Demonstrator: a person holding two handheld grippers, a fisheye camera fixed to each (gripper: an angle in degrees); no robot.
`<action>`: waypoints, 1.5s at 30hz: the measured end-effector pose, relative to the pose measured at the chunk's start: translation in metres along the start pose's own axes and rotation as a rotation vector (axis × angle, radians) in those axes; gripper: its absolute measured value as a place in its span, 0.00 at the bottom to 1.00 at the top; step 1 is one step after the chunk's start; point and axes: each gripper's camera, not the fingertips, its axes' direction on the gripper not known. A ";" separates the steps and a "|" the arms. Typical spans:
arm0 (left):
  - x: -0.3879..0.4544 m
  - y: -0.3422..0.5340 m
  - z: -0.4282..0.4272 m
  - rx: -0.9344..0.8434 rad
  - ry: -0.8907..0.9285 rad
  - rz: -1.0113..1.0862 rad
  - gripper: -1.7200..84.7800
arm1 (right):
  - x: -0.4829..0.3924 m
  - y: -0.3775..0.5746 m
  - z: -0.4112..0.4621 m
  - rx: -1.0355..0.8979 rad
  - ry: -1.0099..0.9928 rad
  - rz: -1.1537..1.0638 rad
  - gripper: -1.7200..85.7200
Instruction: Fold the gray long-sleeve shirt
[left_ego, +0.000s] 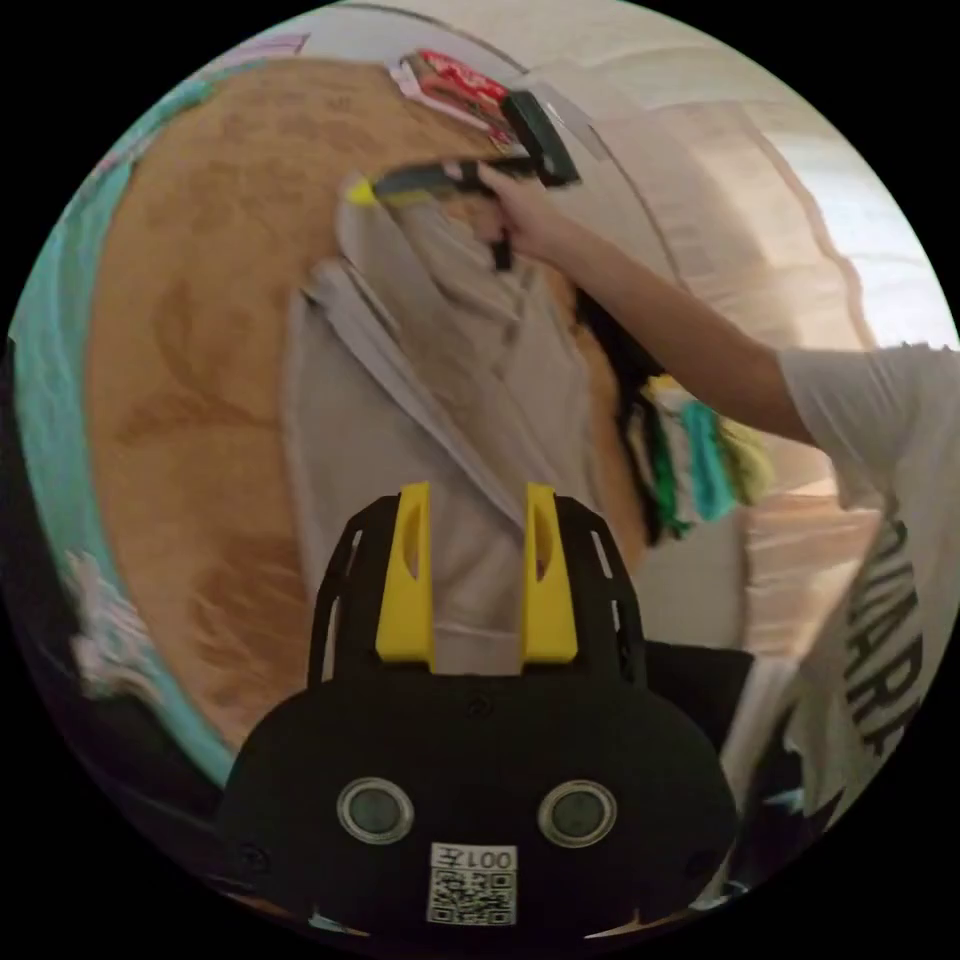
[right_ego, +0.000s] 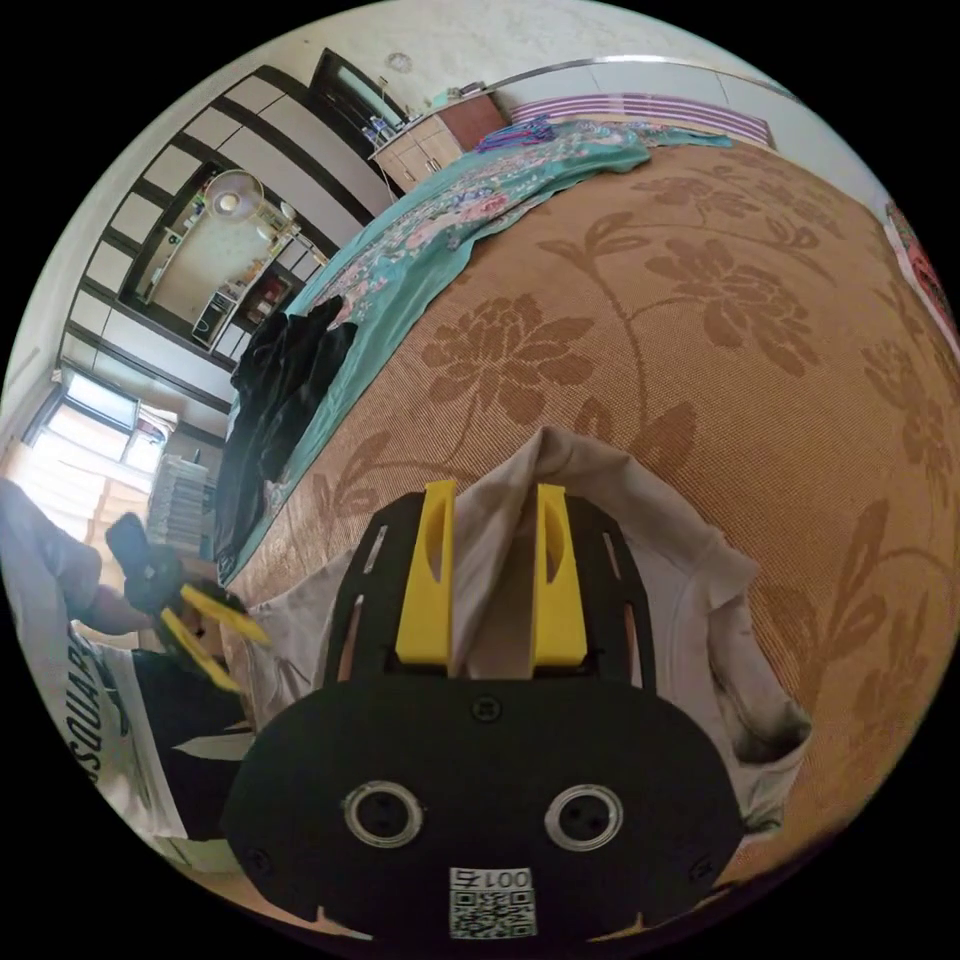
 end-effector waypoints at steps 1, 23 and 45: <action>-0.011 -0.021 -0.005 0.045 -0.114 0.016 0.13 | 0.002 0.002 0.004 0.000 -0.022 0.015 0.10; 0.004 -0.113 0.035 -0.058 -0.343 0.512 0.10 | 0.056 0.061 -0.068 0.146 -0.285 0.057 0.02; -0.026 -0.038 -0.037 0.130 -0.419 0.189 0.02 | -0.033 -0.016 -0.057 0.062 0.147 0.105 0.04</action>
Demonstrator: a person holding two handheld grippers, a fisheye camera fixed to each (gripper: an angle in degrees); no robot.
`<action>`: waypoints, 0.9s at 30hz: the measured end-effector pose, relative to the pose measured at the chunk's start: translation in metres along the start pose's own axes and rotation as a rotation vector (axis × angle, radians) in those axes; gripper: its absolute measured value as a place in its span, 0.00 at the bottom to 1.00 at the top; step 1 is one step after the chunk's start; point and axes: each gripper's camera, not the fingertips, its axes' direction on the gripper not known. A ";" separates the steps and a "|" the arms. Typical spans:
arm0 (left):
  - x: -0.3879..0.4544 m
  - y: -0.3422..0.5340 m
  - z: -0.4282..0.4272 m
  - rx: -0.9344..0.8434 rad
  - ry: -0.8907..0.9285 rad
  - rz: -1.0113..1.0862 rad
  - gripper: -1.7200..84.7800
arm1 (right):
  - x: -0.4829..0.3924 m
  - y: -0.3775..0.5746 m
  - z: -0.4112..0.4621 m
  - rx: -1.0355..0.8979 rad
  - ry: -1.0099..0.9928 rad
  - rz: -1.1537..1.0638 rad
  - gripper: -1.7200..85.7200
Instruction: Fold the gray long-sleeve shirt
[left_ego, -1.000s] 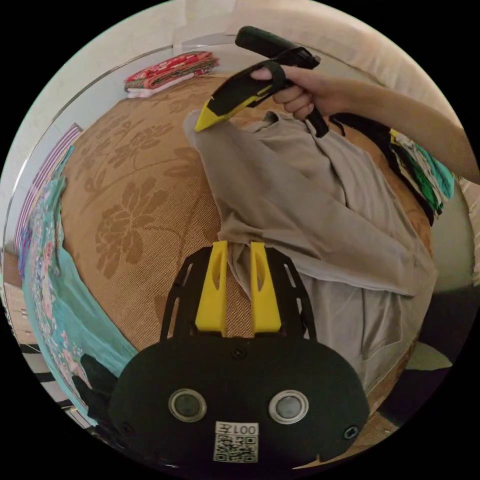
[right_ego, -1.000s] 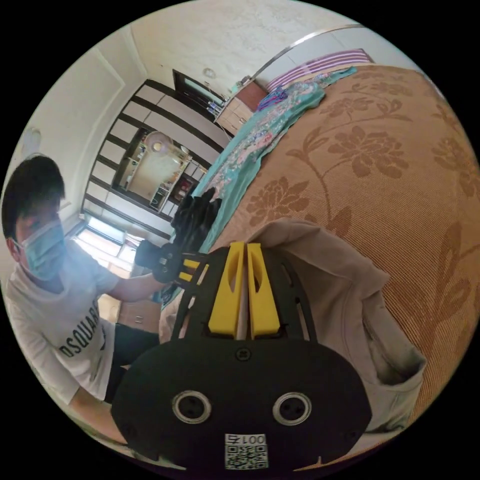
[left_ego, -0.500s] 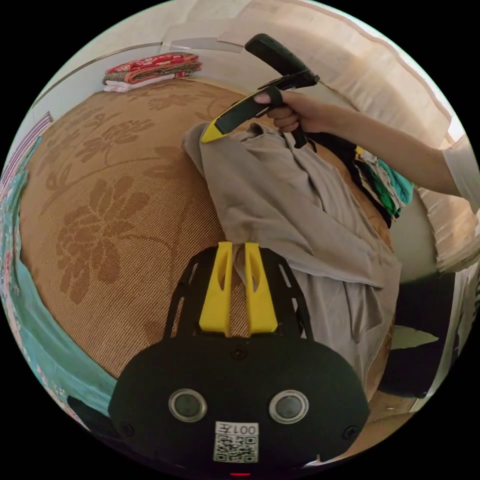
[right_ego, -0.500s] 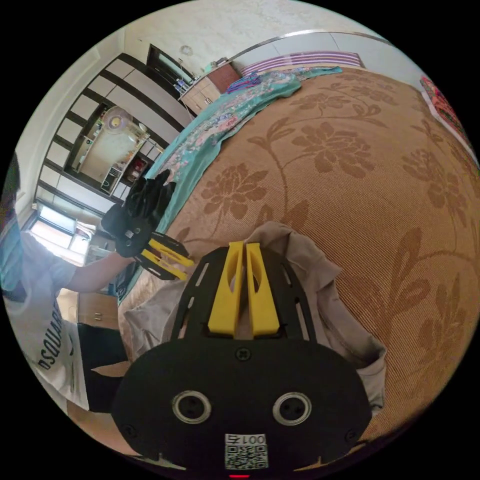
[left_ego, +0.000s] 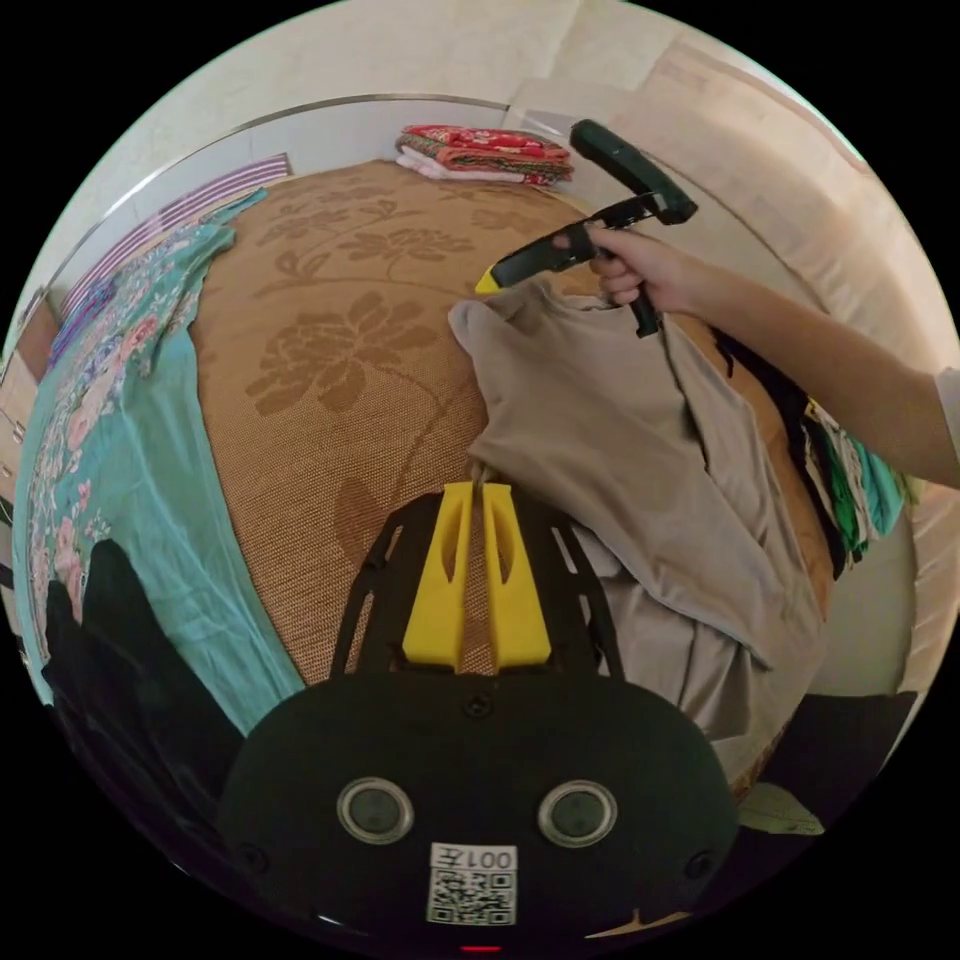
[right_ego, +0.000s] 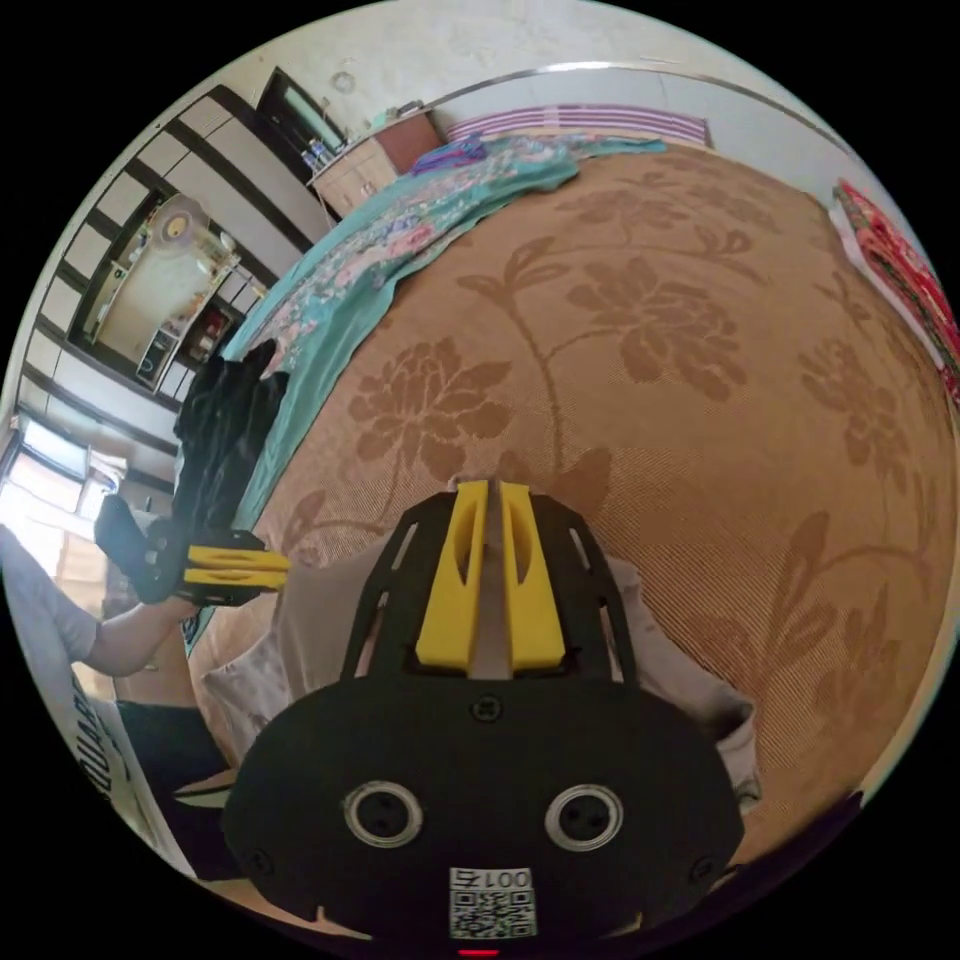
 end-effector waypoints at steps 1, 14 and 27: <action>-0.004 0.002 -0.002 -0.001 0.001 -0.004 0.02 | -0.002 0.002 -0.013 0.033 0.008 0.012 0.05; -0.036 -0.008 0.004 -0.022 0.084 0.139 0.02 | -0.066 -0.011 -0.031 0.005 0.055 0.065 0.04; -0.105 0.029 -0.015 0.026 0.025 -0.217 0.02 | -0.097 -0.009 -0.140 0.043 0.094 0.025 0.03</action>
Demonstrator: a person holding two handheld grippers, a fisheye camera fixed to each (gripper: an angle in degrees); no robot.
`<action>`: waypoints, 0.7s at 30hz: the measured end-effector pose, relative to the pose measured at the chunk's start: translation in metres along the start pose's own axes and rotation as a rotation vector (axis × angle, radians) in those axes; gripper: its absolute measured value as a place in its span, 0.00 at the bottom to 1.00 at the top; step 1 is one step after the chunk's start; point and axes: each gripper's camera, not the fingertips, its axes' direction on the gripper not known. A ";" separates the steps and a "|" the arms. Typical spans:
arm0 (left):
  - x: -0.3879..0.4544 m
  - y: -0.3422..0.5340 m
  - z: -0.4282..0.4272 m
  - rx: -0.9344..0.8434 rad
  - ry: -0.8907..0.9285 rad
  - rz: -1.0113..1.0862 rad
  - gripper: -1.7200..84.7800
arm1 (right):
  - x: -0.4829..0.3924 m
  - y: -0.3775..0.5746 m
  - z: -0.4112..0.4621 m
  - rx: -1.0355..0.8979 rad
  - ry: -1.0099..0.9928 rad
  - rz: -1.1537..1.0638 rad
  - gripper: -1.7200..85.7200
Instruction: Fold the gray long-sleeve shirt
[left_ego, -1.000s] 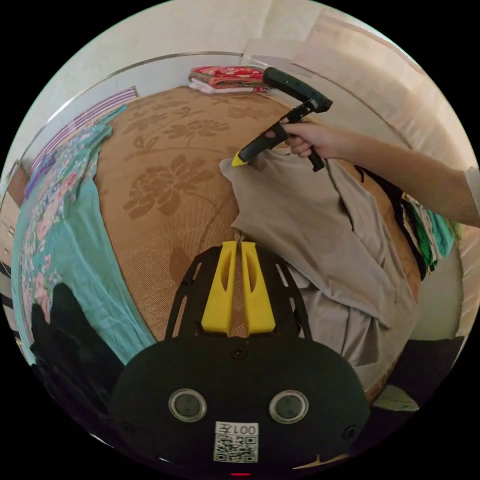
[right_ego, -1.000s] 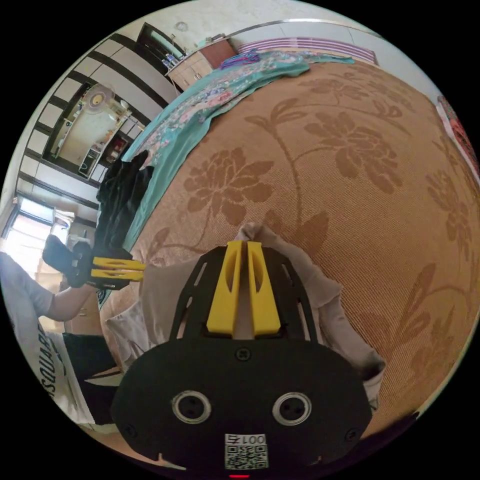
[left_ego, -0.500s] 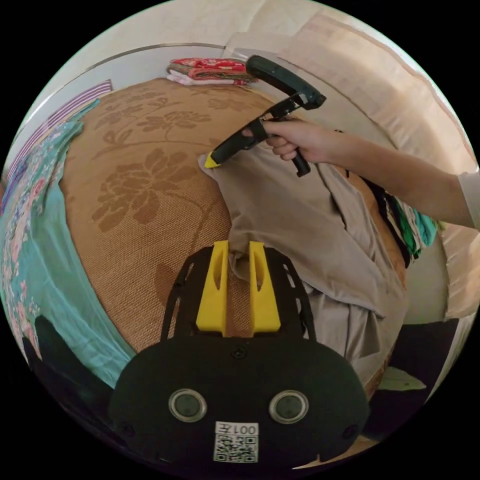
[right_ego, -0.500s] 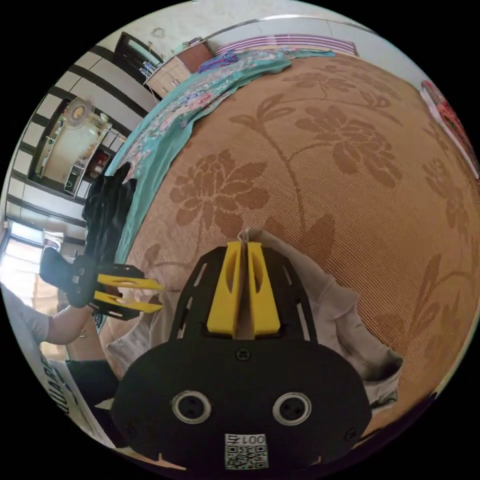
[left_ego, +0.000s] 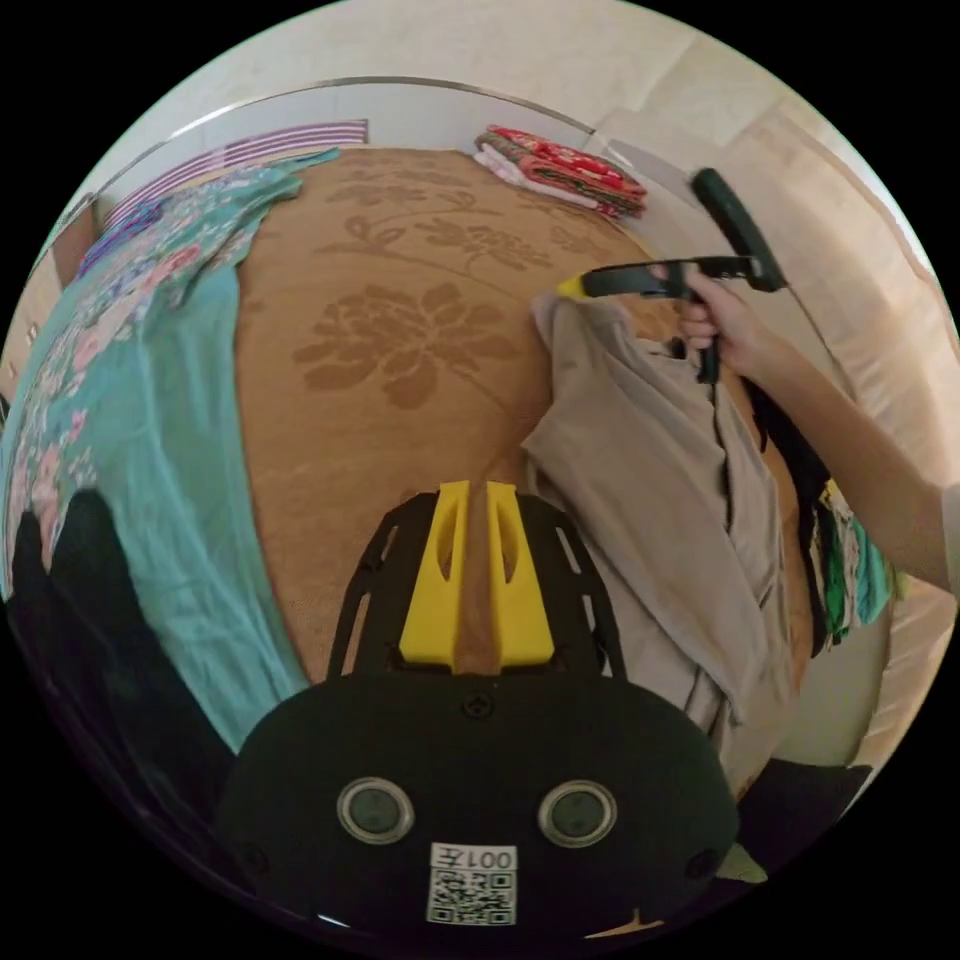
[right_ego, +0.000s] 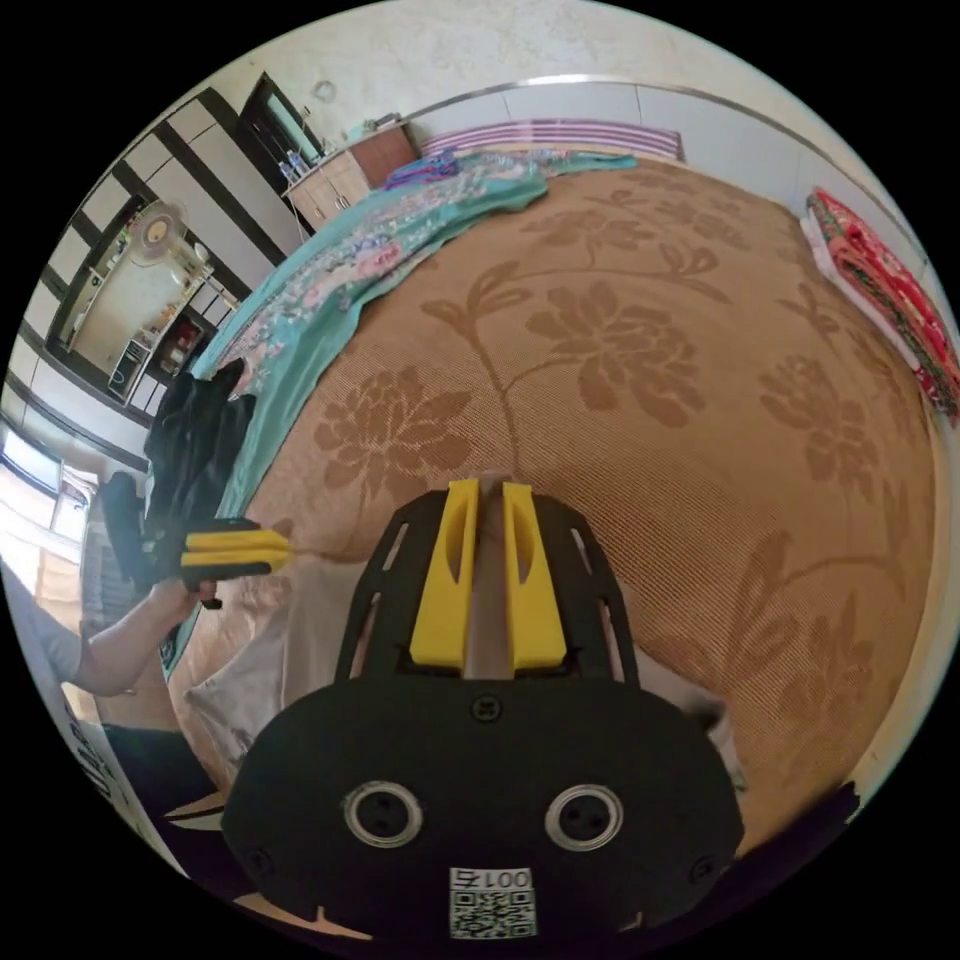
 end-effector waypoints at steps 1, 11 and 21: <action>-0.010 0.010 -0.009 0.002 0.025 -0.033 0.03 | -0.005 0.014 -0.028 0.016 0.014 -0.003 0.03; 0.016 0.137 -0.056 -0.289 0.260 0.013 0.08 | -0.131 0.297 -0.221 -0.163 0.262 0.095 0.03; 0.050 0.202 -0.058 -0.481 0.136 0.031 0.05 | -0.270 0.494 -0.292 -0.401 0.225 0.471 0.13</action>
